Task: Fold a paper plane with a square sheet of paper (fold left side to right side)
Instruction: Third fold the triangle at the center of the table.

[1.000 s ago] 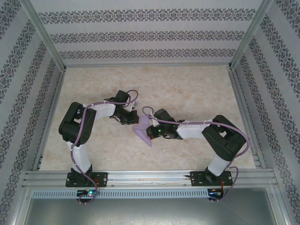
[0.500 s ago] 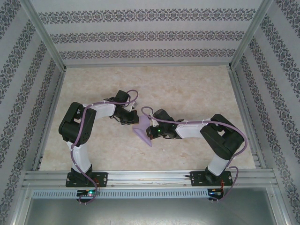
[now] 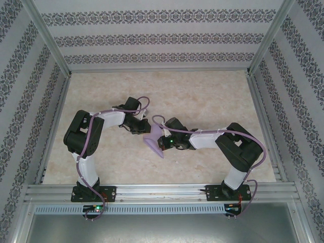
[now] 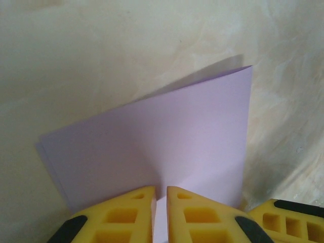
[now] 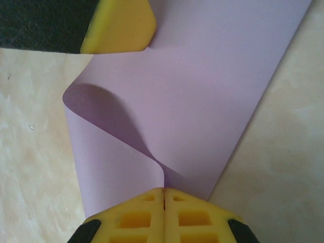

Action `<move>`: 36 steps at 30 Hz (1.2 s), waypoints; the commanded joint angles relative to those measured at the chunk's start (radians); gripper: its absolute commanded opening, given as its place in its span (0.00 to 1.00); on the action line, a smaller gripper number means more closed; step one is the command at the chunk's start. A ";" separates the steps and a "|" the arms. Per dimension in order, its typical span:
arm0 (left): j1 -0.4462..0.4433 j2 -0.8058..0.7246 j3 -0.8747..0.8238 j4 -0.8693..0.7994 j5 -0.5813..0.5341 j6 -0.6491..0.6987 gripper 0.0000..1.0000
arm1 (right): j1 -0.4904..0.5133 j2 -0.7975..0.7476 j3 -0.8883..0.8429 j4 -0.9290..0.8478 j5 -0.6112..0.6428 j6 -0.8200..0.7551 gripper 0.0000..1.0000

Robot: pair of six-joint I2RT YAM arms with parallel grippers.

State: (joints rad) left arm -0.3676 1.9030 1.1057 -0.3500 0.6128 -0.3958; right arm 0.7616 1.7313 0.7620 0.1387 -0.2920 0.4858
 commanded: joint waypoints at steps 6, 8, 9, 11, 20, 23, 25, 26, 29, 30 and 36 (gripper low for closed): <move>-0.009 -0.044 0.092 -0.060 -0.072 0.019 0.19 | 0.005 0.031 -0.006 -0.060 0.025 -0.024 0.00; -0.007 -0.071 0.086 -0.050 -0.078 0.019 0.19 | 0.006 0.030 -0.007 -0.062 0.025 -0.023 0.00; -0.007 -0.084 0.078 -0.041 -0.075 0.018 0.19 | 0.005 0.030 -0.007 -0.063 0.026 -0.023 0.00; -0.002 -0.118 0.052 -0.016 -0.058 0.015 0.17 | 0.004 0.031 -0.008 -0.063 0.027 -0.021 0.00; 0.031 -0.327 -0.182 0.157 0.014 -0.078 0.09 | 0.004 0.046 0.002 -0.073 0.020 -0.019 0.00; 0.030 -0.364 -0.244 0.193 0.068 -0.112 0.08 | 0.003 0.050 0.002 -0.075 0.019 -0.019 0.00; 0.028 -0.376 -0.284 0.217 0.109 -0.139 0.08 | 0.003 0.054 0.002 -0.077 0.019 -0.019 0.00; 0.027 -0.380 -0.300 0.233 0.123 -0.153 0.07 | 0.004 0.054 0.002 -0.077 0.020 -0.019 0.00; 0.015 -0.384 -0.362 0.308 0.162 -0.208 0.07 | 0.004 0.060 0.000 -0.077 0.023 -0.018 0.00; 0.009 -0.377 -0.377 0.337 0.176 -0.229 0.07 | 0.004 0.062 0.000 -0.077 0.024 -0.018 0.00; -0.032 -0.327 -0.405 0.430 0.201 -0.291 0.07 | 0.005 0.070 0.006 -0.090 0.025 -0.019 0.00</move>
State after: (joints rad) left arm -0.3759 1.5555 0.7086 -0.0280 0.7731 -0.6334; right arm 0.7616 1.7447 0.7723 0.1387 -0.2939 0.4755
